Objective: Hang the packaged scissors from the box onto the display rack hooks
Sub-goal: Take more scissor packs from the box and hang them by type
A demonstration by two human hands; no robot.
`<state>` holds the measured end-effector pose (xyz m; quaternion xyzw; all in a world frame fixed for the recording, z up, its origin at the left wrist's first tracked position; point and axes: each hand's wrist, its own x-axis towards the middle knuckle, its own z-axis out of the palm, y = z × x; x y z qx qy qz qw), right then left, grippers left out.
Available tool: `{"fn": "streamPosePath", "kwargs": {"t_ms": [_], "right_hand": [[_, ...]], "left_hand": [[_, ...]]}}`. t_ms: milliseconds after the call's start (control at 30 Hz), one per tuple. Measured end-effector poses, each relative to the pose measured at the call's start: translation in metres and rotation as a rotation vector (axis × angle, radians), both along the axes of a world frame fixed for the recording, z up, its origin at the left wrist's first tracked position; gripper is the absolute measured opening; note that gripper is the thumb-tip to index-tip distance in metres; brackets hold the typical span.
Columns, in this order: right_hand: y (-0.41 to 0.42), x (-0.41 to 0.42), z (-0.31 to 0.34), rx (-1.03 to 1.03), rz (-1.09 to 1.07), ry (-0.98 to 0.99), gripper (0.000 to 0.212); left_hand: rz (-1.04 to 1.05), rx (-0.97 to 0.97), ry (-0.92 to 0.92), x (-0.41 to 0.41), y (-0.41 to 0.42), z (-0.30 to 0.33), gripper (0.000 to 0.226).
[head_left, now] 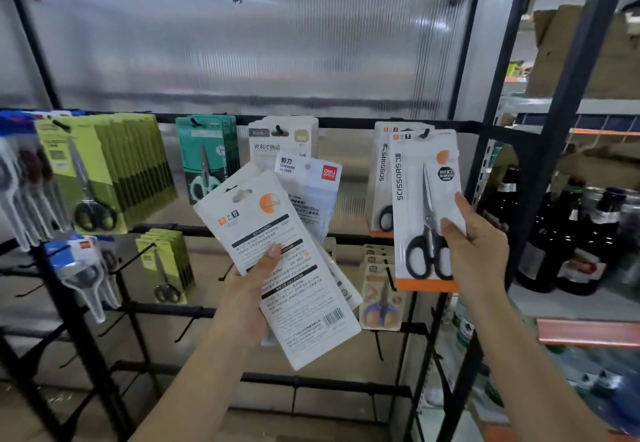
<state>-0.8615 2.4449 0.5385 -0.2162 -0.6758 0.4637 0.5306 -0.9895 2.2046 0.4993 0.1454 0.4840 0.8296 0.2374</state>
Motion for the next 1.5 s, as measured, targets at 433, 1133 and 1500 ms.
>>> {"fn": "streamPosePath", "kwargs": {"t_ms": [433,1133,1500], "right_hand": [[-0.079,-0.006,-0.016,0.045,0.423,-0.298,0.009],[-0.111,-0.004,-0.048,0.152,0.247,0.079,0.004],[-0.125,-0.015,-0.055,0.732,0.087,-0.031,0.036]], "left_hand": [[0.122,0.107,-0.039,0.019,0.007,0.002,0.018],[0.314,0.045,0.134,0.026,0.004,0.004,0.021],[-0.064,0.289,0.219,0.039,0.015,0.010,0.065]]}}
